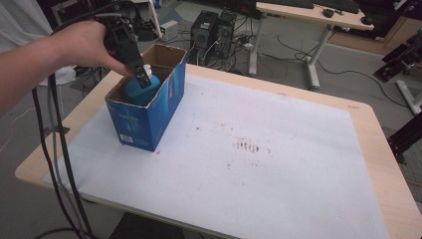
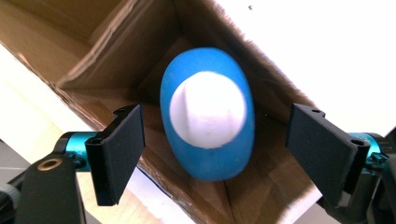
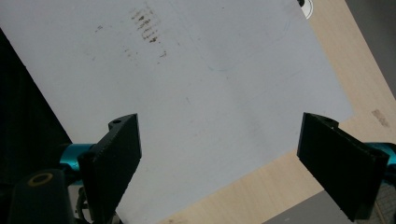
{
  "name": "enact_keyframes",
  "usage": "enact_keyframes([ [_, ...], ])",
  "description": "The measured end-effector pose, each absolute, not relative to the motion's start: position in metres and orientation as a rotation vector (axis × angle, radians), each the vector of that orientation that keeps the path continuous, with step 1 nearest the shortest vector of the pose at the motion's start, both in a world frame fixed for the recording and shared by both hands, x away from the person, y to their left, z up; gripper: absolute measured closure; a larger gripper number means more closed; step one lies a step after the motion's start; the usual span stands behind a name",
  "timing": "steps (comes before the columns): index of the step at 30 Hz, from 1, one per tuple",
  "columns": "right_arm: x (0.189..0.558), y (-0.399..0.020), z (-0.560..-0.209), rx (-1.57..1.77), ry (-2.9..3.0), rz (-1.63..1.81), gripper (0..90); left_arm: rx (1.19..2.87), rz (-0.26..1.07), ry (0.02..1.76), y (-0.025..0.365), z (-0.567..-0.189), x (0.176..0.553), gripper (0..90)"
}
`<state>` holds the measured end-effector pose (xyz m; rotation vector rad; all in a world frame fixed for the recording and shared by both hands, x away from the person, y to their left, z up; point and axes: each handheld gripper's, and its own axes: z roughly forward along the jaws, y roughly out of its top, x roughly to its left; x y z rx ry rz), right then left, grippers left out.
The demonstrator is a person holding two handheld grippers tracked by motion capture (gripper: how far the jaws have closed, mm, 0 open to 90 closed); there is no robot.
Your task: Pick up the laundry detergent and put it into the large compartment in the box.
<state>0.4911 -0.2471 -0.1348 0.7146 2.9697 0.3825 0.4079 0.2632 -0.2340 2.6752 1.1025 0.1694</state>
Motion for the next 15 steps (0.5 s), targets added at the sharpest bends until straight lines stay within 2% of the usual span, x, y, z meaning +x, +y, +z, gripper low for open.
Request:
enact_keyframes([
  [4,0.49,-0.25,-0.136,0.729,2.968,0.392,13.0,2.703,0.174,1.027,0.249,-0.219,0.405,19.9],
  [15,0.483,-0.254,-0.136,0.763,2.955,0.405,13.0,2.777,0.139,0.867,0.2,-0.211,0.408,18.2],
])
